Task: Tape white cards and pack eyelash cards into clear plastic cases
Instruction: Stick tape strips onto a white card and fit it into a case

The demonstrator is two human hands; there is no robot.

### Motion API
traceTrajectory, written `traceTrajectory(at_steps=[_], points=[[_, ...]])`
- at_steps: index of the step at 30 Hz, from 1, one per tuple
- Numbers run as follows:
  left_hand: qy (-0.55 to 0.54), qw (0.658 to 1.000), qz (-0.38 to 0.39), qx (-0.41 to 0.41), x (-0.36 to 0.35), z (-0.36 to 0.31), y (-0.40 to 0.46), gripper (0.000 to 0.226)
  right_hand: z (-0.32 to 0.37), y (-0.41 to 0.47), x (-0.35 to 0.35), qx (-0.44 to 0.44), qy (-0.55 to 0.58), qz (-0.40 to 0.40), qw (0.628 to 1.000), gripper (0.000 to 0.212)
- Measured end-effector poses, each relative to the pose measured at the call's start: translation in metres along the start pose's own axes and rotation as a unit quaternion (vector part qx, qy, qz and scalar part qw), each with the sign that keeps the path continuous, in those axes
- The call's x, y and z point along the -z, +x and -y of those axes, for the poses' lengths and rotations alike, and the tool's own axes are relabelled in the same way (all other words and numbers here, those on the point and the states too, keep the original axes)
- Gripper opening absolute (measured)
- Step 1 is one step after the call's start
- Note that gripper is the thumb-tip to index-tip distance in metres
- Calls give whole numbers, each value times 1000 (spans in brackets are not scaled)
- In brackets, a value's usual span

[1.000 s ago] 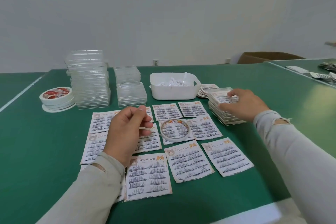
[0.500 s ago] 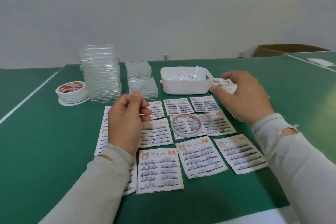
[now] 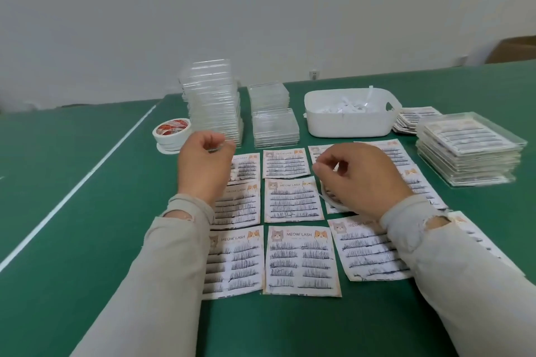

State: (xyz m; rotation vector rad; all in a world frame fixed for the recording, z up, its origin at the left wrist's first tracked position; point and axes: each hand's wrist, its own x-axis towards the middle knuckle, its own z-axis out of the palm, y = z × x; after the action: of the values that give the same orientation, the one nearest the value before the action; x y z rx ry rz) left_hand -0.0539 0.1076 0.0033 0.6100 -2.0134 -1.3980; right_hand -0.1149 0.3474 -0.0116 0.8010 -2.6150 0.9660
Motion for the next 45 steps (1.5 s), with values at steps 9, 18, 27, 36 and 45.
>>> traceTrajectory(at_steps=[9,18,27,36,45], points=[[448,866,222,26,-22,-15,27,35,-10,0,5,-23,22,-20,999,15],[558,774,298,-25,-28,-25,41,54,-10,-1,6,-35,32,-9,999,12],[517,796,309,-61,-43,-14,47,43,-10,0,3,-34,32,-5,999,12],[420,863,274,-57,-49,4,55,39,-12,2,2,-37,31,-5,999,11],[447,856,251,-62,-41,2,59,34,-10,1,2,-38,32,-4,999,14]])
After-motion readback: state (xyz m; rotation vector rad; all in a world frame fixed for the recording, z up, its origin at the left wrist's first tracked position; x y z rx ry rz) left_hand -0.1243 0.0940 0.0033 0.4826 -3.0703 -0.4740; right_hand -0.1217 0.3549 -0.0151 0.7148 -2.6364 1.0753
